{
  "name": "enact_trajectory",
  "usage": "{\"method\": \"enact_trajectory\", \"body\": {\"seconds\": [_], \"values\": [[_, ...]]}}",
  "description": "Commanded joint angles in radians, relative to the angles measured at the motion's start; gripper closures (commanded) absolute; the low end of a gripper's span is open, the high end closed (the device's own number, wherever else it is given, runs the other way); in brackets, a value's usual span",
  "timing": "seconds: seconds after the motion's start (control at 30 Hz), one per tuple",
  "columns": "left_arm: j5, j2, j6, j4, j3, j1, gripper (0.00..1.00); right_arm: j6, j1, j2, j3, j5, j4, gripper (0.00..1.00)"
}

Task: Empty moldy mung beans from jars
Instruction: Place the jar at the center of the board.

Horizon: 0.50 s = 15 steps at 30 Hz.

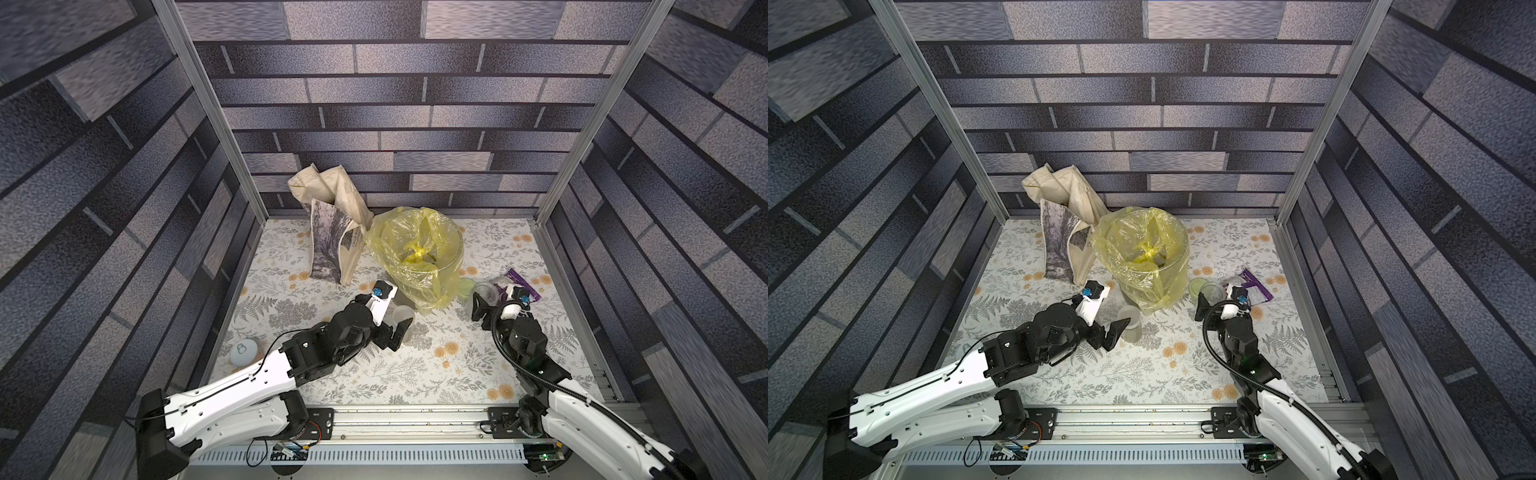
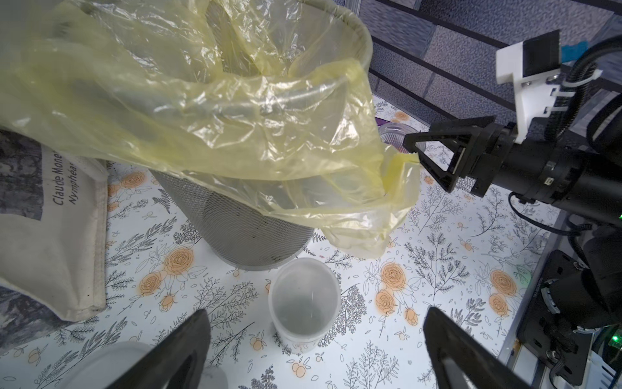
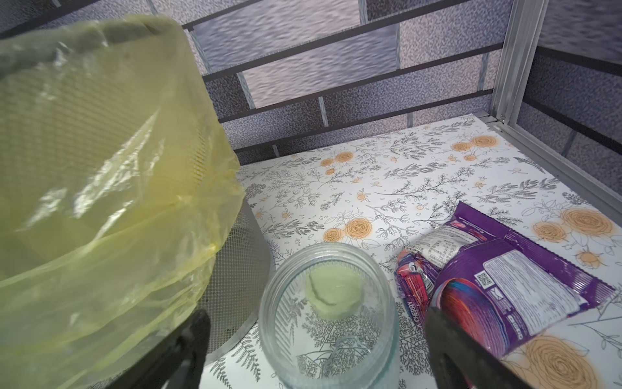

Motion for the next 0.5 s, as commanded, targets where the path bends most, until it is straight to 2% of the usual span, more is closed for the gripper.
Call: {"method": "enact_trajectory", "body": {"seconds": [0.0,0.13,0.23,0.33,0.47], "values": [[-0.031,0.002,-0.040,-0.011,-0.014,-0.011,0.00,-0.001,0.040,-0.093,0.003,0.059,-0.177,0.00],[-0.033,0.016,-0.048,0.002,-0.020,-0.017,0.00,0.000,0.121,-0.158,0.009,0.103,-0.272,0.00],[-0.033,0.032,-0.048,0.007,-0.017,-0.021,0.00,-0.007,0.220,-0.182,0.018,0.148,-0.299,0.00],[-0.029,0.051,-0.051,0.014,-0.014,-0.022,0.00,-0.048,0.384,-0.164,0.048,0.273,-0.298,0.00],[-0.028,0.066,-0.056,0.025,-0.011,-0.028,0.00,-0.147,0.622,-0.032,0.094,0.475,-0.212,0.00]]}}
